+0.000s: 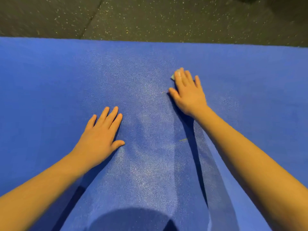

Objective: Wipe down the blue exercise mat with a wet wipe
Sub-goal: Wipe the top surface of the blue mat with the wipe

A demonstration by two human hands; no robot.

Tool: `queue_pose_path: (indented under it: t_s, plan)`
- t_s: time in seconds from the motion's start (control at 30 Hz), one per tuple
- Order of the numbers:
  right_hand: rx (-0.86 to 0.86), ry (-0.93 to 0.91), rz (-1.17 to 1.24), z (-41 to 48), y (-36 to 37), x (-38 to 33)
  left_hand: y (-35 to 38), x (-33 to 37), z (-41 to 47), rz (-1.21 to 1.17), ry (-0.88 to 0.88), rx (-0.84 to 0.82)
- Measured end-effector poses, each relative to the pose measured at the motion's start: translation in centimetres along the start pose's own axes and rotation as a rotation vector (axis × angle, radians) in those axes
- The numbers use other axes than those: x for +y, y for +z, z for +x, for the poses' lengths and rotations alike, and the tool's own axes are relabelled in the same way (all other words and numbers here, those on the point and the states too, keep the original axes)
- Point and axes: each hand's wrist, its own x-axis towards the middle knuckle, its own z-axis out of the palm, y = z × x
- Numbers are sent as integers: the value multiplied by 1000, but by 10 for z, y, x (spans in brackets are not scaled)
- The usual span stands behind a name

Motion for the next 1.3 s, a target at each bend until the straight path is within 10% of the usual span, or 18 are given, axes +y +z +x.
queue_pose_path:
  t_s: [0.1,0.3,0.47,0.67,0.87,1.07,1.3]
  plan:
    - [45,199,56,-9,0,0,-2,8,-4,-12,-13,10]
    - [-74,-84,-11,-71,9,-4,0,22,-8,-48,-31,-31]
    - [-2,247,49,-77,11,17,0,20,-8,-39,-33,-52]
    - [-125,-108,45,-135,17,0,-4,22,-9,-38,-53,-94]
    - [-37,243,62,-121,22,12,-9,38,-26,-84,-53,-183]
    - [-130,-163,50,-174,27,-7,-14,55,-43,-65,-86,-302]
    - [-110,178,114,-185,28,-8,-19,72,-61,15,-131,-407]
